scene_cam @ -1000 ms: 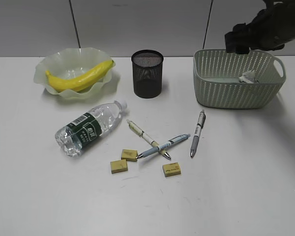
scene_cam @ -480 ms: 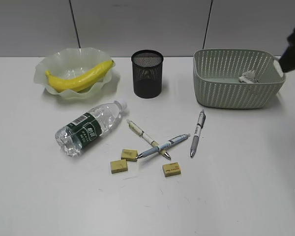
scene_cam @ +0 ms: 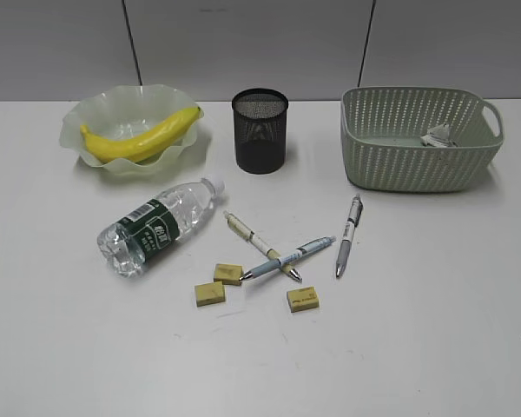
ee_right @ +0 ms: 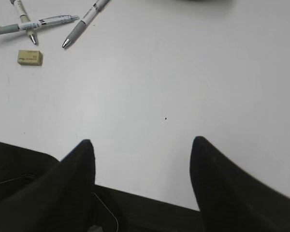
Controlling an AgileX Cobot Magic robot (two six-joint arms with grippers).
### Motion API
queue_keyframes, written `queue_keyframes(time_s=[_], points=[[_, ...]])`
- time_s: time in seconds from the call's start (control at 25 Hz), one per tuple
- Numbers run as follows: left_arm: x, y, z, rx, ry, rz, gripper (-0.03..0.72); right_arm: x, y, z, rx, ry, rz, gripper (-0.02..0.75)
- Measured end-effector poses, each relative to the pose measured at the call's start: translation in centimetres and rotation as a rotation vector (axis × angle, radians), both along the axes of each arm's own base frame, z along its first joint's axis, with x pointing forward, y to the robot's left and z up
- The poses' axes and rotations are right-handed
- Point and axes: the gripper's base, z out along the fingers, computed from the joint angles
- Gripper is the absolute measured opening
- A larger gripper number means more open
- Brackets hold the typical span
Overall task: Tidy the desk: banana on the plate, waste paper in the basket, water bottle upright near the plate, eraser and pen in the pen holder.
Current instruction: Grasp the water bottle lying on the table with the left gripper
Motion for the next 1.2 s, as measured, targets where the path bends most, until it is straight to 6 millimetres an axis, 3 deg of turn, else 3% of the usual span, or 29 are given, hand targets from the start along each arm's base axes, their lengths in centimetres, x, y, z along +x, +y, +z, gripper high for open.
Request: queue_keyframes(time_s=[0.24, 0.44, 0.8, 0.92, 1.04, 1.2], points=[[0.0, 0.0, 0.0, 0.0, 0.0, 0.0, 0.404, -7.2, -1.5, -1.6, 0.047, -0.2, 0.004, 0.489], [0.0, 0.0, 0.0, 0.0, 0.0, 0.0, 0.404, -10.6, -2.2, -3.5, 0.094, -0.353, 0.011, 0.489], [0.0, 0.0, 0.2, -0.005, -0.02, 0.001, 0.404, -10.7, -2.1, -4.3, 0.107, -0.389, 0.011, 0.489], [0.6, -0.2, 1.6, -0.03, -0.084, -0.005, 0.404, -10.6, -2.1, -4.3, 0.112, -0.398, 0.011, 0.489], [2.6, -0.8, 2.8, -0.047, -0.115, -0.009, 0.404, -10.6, -2.1, -4.3, 0.114, -0.4, 0.012, 0.489], [7.2, -2.3, 4.3, -0.053, -0.064, -0.023, 0.404, -10.6, -2.1, -4.3, 0.113, -0.4, 0.012, 0.489]])
